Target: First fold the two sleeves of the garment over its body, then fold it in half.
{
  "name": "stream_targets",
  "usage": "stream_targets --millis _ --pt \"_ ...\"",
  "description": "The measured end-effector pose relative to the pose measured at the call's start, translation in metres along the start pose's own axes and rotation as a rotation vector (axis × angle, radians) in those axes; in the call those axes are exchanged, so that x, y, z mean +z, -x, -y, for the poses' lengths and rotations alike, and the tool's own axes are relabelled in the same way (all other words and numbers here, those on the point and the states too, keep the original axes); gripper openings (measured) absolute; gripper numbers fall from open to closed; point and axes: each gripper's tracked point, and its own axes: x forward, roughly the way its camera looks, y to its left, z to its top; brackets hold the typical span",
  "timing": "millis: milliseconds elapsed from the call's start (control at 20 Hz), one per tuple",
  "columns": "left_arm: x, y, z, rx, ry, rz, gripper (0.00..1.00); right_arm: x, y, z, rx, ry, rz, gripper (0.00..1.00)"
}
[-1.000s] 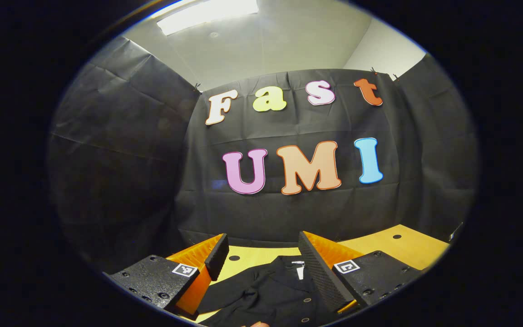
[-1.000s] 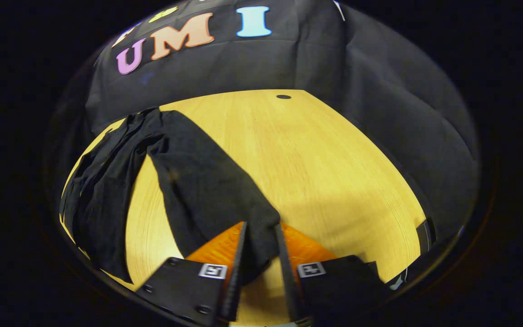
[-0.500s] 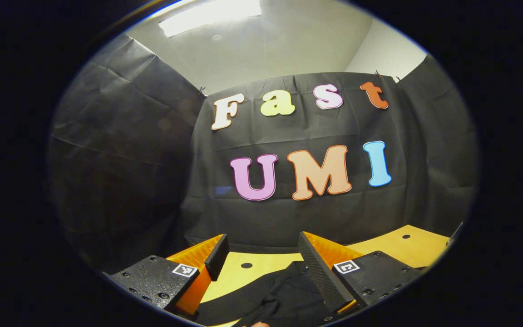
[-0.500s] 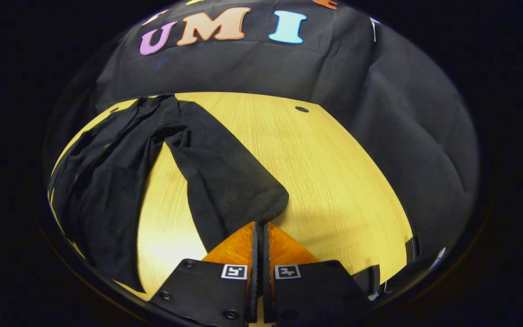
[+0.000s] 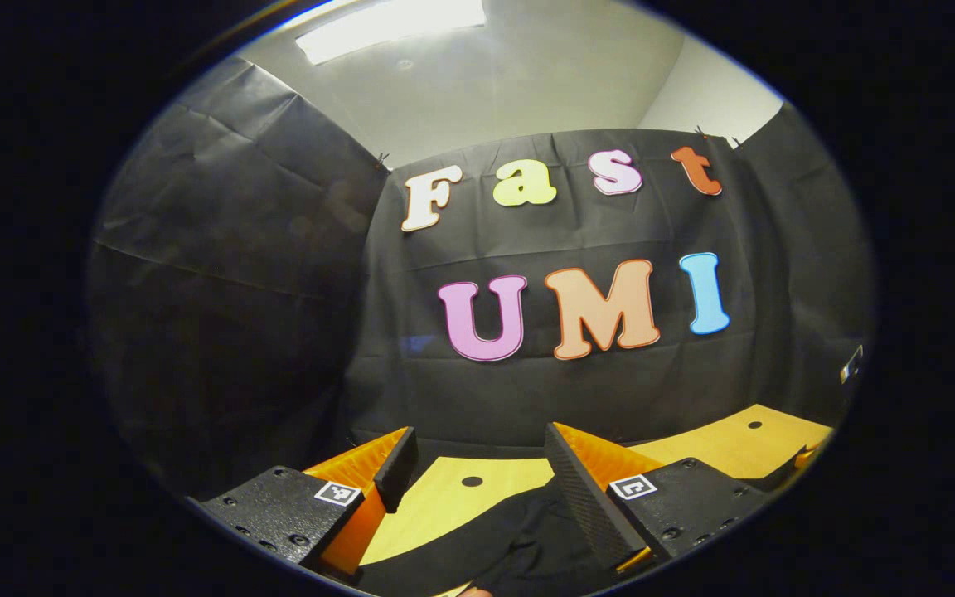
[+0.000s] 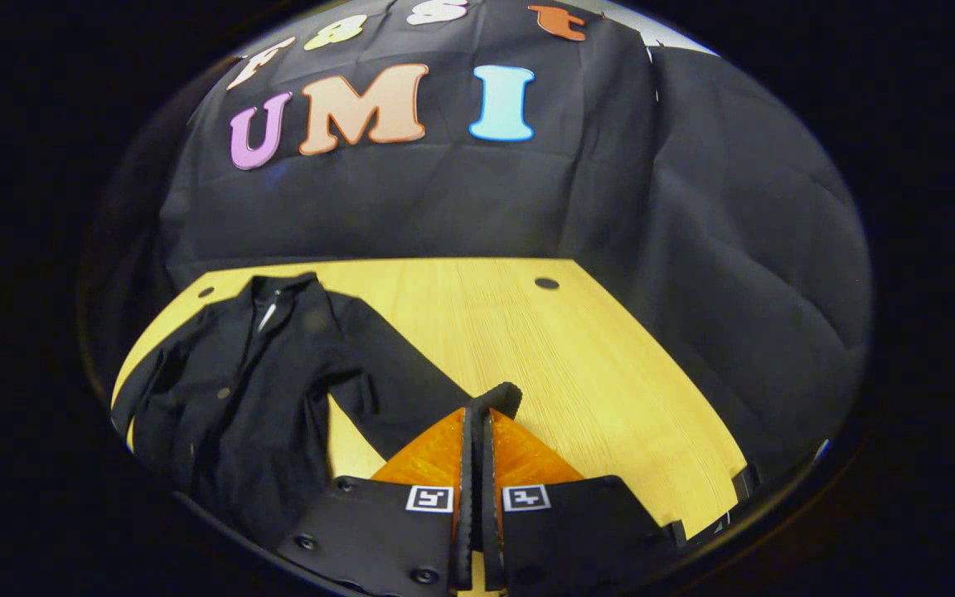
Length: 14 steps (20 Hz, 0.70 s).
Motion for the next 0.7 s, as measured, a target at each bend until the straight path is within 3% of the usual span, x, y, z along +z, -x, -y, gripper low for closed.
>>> stream_targets --millis 50,400,600,650,700 --pt "0.0 0.001 -0.007 0.011 0.002 -0.004 0.99 0.012 0.001 -0.01 0.014 0.002 0.025 0.07" --pt "-0.018 0.014 -0.067 0.109 0.013 -0.043 0.99 0.087 0.01 -0.102 0.138 0.039 0.161 0.07" --pt "-0.027 0.022 -0.102 0.171 0.014 -0.061 0.99 0.108 0.011 -0.156 0.203 0.071 0.191 0.07" --pt "-0.03 0.023 -0.111 0.184 0.017 -0.068 0.93 0.112 0.011 -0.17 0.219 0.075 0.196 0.07" --pt "-0.034 0.025 -0.118 0.197 0.02 -0.075 0.99 0.116 0.012 -0.182 0.234 0.08 0.199 0.07"
